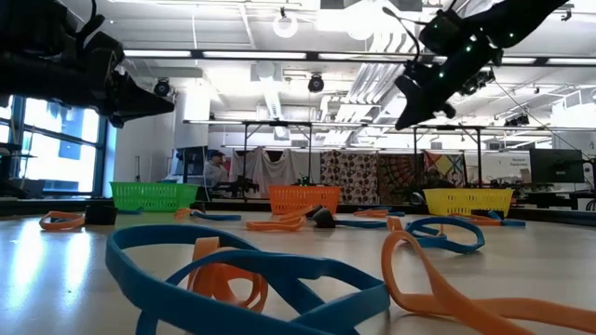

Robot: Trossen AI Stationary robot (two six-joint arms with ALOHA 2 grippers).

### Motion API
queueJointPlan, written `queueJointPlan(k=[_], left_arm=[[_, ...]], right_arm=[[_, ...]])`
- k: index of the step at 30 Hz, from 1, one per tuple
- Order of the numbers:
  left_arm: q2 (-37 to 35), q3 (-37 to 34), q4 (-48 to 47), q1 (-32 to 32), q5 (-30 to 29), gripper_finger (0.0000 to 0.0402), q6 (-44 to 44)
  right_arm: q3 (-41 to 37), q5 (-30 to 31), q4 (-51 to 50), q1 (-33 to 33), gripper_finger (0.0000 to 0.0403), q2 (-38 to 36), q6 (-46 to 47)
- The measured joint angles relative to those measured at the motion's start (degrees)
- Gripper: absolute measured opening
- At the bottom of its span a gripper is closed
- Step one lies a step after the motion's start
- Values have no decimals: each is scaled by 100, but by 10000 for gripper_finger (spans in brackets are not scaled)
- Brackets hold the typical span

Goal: Sort rubber bands into baskets
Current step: Put the orange rubber band into the green bin

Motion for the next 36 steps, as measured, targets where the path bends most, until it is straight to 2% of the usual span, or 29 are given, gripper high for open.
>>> queueJointPlan(k=[5, 12, 19, 27, 36], left_arm=[[92, 174, -180, 1, -6, 0, 55], [501, 315, -200, 2, -7, 0, 57], [1026, 660, -195, 2, 102, 0, 127], [1712, 1048, -221, 0, 364, 0, 212], [2553, 1412, -223, -188, 507, 0, 366]], right_arm=[[-545, -90, 933, 552, 0, 0, 0], [-958, -101, 1622, 1358, 0, 0, 129], [-1133, 404, 2184, 2051, 0, 0, -22], [-1305, 518, 2397, 2512, 0, 2, 44], [-1307, 1017, 2411, 3036, 0, 2, 50]])
